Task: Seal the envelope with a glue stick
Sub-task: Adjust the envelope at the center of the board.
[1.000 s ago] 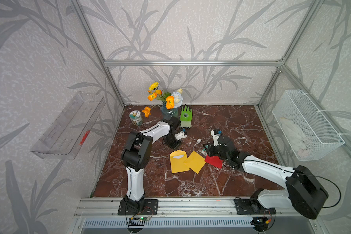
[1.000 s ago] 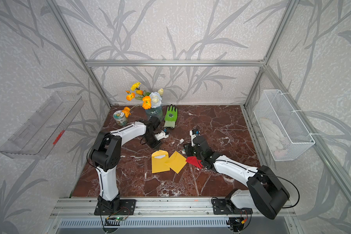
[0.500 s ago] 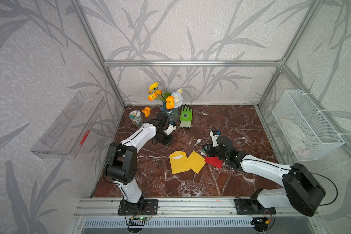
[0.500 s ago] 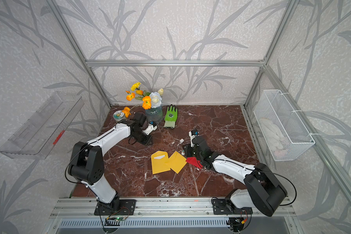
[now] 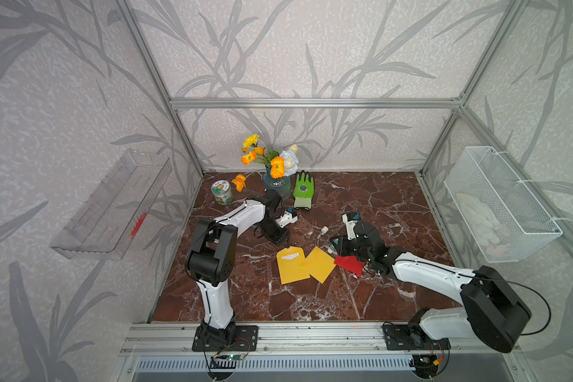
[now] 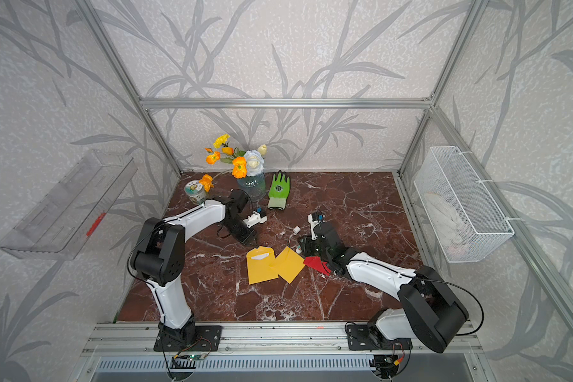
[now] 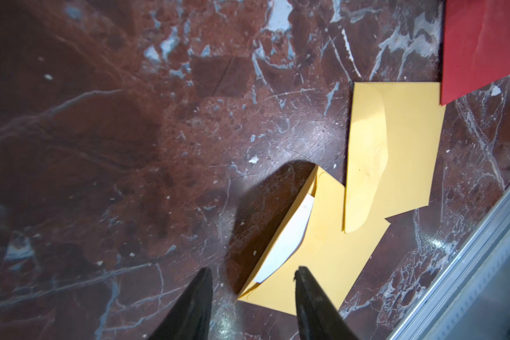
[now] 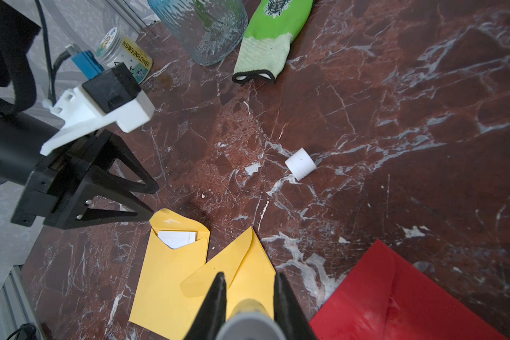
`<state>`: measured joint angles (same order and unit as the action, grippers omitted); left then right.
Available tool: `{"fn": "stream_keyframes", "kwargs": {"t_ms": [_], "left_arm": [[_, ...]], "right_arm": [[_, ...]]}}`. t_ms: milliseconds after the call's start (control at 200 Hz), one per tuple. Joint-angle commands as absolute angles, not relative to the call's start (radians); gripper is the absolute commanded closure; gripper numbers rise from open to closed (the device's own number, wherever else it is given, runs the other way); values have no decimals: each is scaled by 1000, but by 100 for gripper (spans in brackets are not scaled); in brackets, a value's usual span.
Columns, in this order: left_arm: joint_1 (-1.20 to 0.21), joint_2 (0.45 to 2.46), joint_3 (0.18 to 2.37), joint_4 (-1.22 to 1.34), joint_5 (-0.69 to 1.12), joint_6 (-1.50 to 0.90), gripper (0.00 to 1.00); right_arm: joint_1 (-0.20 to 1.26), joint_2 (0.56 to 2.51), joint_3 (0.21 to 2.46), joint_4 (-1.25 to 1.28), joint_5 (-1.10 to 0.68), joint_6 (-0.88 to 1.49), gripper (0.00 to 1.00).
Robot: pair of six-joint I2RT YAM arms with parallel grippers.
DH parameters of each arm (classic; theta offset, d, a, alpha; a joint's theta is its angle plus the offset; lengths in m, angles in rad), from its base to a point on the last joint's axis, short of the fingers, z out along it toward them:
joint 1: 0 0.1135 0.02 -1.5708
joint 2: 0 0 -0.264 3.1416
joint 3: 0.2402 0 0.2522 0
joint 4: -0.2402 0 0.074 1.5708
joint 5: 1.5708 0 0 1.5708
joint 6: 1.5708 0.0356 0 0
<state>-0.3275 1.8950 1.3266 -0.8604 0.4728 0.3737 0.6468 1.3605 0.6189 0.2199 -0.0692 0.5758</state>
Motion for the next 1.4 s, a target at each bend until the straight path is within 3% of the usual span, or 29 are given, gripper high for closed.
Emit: {"fn": "stream_keyframes", "kwargs": {"t_ms": [0, 320, 425, 505, 1095, 1330, 1395], "left_arm": [[-342, 1928, 1351, -885, 511, 403, 56], [-360, 1987, 1359, -885, 484, 381, 65], [-360, 1975, 1355, -875, 487, 357, 79], [-360, 1965, 1351, -871, 443, 329, 100], [-316, 1706, 1171, -739, 103, -13, 100], [-350, 1706, 1094, -670, 28, -82, 88], [-356, 1707, 1089, -672, 44, -90, 78]], "right_arm": [[637, 1356, 626, 239, -69, 575, 100], [625, 1355, 625, 232, -78, 575, 100], [623, 1355, 626, 232, -83, 575, 100], [620, 1356, 627, 230, -87, 574, 100], [618, 1421, 661, 242, -151, 593, 100], [618, 1436, 669, 244, -172, 603, 100], [618, 1436, 671, 241, -172, 601, 100]]}}
